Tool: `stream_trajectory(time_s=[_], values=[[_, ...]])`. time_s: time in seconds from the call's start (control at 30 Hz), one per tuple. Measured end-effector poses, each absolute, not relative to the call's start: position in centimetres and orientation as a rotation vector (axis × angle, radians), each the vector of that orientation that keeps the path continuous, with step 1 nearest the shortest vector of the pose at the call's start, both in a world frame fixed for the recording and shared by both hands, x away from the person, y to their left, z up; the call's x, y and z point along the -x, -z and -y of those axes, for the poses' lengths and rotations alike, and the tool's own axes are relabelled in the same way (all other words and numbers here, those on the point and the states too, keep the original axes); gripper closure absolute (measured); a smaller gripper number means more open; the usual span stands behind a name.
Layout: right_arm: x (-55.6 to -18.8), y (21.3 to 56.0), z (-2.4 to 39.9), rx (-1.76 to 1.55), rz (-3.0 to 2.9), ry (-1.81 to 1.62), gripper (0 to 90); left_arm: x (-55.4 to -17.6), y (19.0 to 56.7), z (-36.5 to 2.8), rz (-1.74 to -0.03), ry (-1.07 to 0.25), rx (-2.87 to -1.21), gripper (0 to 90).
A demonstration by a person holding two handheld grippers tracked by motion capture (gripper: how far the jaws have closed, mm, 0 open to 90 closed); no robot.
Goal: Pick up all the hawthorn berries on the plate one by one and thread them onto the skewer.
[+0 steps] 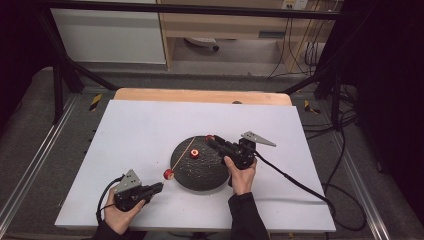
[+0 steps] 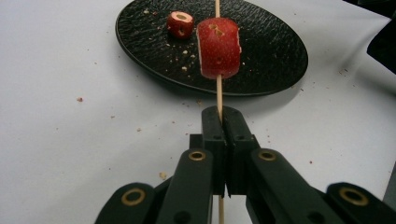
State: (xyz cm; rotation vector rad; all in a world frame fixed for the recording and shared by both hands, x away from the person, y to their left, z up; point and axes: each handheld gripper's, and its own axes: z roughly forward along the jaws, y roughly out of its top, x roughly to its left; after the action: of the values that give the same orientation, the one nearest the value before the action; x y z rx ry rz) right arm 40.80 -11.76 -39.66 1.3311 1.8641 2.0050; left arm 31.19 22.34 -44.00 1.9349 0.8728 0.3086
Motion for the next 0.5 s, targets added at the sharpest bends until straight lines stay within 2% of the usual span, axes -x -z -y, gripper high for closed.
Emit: stream_trajectory(time_s=[0.5], values=[[-41.5,39.2,12.0,-1.359,-1.730,-2.054,63.3,-31.4,43.5,-21.1,-0.881,-0.323,-1.926,88.6]])
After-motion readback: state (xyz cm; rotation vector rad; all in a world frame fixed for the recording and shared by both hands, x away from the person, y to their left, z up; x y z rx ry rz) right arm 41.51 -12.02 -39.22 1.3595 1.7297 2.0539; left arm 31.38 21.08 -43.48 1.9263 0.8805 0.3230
